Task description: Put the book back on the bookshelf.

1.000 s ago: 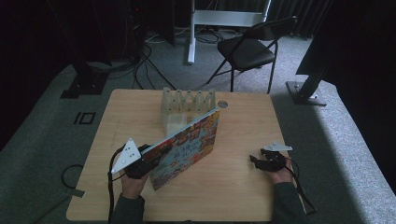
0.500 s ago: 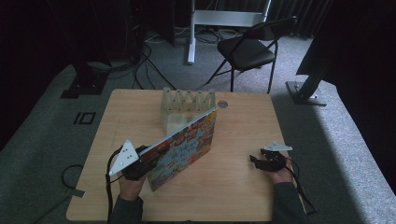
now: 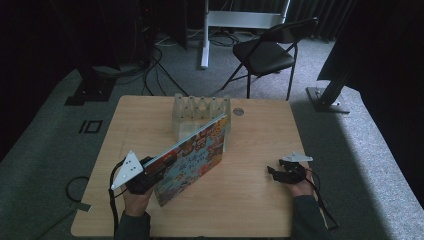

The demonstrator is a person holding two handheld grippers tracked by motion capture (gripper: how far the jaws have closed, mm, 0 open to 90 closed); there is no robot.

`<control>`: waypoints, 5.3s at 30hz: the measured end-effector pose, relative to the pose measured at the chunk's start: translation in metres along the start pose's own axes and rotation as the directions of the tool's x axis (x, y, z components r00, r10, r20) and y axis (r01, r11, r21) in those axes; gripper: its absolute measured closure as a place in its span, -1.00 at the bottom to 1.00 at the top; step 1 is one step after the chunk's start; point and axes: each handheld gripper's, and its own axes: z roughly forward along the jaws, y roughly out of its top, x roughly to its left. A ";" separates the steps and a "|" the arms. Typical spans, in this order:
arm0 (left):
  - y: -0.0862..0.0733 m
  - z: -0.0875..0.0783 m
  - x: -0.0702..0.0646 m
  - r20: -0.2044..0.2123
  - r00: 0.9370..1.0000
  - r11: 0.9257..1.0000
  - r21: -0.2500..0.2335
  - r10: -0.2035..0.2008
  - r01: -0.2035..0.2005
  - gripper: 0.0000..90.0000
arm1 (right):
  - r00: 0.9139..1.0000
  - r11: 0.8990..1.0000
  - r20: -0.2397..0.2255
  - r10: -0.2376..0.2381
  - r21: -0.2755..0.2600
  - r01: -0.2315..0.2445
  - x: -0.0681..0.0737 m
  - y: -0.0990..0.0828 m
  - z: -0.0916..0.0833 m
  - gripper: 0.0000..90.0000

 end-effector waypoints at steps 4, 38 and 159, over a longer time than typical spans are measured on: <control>0.000 -0.003 0.000 -0.009 1.000 1.000 0.000 -0.001 0.001 0.79 | 1.000 1.000 0.000 0.000 0.000 0.000 0.000 0.000 0.000 -0.20; 0.005 -0.020 0.006 -0.085 0.996 1.000 0.008 -0.018 0.019 0.79 | 1.000 1.000 0.000 0.003 0.001 -0.003 0.000 0.000 0.000 -0.20; 0.019 0.001 0.009 -0.407 0.913 1.000 0.019 0.014 -0.007 0.78 | 1.000 1.000 -0.001 0.004 0.000 -0.004 -0.001 0.000 0.001 -0.20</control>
